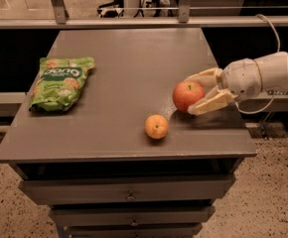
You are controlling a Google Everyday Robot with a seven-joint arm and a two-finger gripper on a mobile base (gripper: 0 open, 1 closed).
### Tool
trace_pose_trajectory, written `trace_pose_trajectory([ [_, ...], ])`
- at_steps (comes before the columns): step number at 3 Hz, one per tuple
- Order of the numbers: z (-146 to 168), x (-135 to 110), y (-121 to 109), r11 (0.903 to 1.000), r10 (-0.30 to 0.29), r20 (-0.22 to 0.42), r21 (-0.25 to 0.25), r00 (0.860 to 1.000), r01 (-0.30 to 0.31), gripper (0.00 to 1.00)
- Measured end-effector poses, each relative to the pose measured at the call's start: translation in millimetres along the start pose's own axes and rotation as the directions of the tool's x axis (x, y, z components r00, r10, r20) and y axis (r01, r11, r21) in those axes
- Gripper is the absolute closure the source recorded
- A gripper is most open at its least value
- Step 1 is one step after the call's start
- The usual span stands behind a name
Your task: Move apple near orange
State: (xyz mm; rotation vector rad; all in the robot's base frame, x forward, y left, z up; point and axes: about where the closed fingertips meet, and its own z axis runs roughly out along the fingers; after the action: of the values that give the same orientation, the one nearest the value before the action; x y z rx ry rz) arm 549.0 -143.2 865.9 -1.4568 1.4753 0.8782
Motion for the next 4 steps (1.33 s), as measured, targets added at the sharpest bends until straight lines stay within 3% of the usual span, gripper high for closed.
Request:
trace_pose_trajectory([
  [1,11,-3,8,0.9978,-0.026,0.008,-0.060,1.000,0.026,0.86],
  [2,17,0,14,0.9937,-0.035,0.010,-0.107,0.999,0.036,0.62],
  [4,22,6,19,0.9886,-0.027,0.005,-0.148,1.000,0.028,0.16],
])
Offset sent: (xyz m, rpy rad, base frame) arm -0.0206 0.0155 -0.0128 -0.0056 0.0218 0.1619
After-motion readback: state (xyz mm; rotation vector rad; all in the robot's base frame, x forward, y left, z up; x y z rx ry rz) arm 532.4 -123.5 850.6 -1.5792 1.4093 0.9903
